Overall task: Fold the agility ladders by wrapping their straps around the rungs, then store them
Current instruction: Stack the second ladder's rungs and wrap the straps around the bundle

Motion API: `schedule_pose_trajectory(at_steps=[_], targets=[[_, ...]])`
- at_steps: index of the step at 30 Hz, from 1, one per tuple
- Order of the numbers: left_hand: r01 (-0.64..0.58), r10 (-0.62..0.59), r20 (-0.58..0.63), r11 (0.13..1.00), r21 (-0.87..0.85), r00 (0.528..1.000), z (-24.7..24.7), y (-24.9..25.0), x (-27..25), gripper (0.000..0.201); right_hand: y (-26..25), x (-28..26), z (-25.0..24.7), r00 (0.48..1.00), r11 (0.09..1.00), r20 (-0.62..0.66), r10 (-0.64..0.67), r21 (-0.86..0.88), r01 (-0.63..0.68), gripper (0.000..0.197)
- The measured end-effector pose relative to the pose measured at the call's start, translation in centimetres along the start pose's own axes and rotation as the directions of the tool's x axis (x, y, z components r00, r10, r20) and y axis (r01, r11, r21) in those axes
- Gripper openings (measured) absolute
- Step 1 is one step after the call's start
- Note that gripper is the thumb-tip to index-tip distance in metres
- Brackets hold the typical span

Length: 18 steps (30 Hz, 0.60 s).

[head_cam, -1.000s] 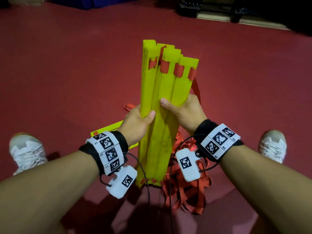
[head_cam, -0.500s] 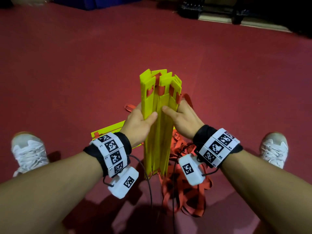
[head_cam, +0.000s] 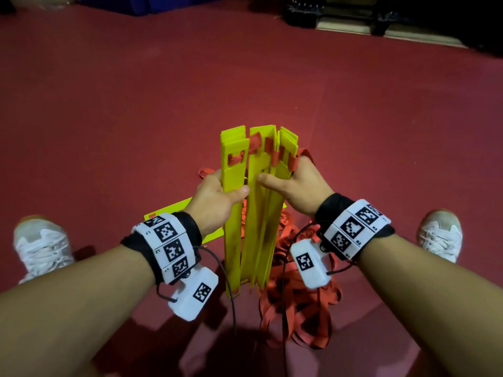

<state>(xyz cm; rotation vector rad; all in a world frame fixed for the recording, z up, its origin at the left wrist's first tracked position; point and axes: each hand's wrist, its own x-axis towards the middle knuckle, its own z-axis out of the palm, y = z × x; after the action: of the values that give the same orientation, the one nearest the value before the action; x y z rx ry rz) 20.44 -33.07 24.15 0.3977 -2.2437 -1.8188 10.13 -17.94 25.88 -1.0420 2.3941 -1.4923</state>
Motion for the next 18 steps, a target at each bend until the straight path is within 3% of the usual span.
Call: schedule_pose_trajectory(at_steps=[4,7,8,12,16,18], targets=[[0.039,-0.041,-0.031,0.998,-0.040,0.999,-0.3,-0.1,0.3,0.029,0.1,0.0,0.3,0.997,0.995,0.004,0.074,0.068,-0.074,0.051],[0.057,-0.061,-0.068,0.997,-0.054,0.996,-0.2,-0.1,0.4,0.028,-0.5,-0.2,0.2,0.994,0.970,0.022,0.111,0.214,-0.113,0.012],[0.067,-0.072,-0.080,0.995,-0.069,0.994,-0.1,-0.1,0.4,0.029,-0.8,-0.3,0.2,0.994,0.959,0.033,0.107,0.261,-0.112,0.009],[0.074,-0.084,-0.072,0.989,-0.126,0.994,0.2,-0.2,0.6,0.033,-1.3,-0.5,0.0,0.994,0.942,0.072,0.080,0.320,-0.099,0.024],[0.039,-0.042,-0.022,0.988,-0.150,0.999,0.7,0.0,0.7,0.038,-0.9,-0.4,-0.1,0.994,0.940,0.065,0.093,0.324,-0.109,0.058],[0.022,-0.024,-0.016,0.991,-0.135,1.000,0.8,0.2,0.7,0.042,-0.8,-0.4,-0.1,0.994,0.947,0.059,0.090,0.305,-0.104,0.051]])
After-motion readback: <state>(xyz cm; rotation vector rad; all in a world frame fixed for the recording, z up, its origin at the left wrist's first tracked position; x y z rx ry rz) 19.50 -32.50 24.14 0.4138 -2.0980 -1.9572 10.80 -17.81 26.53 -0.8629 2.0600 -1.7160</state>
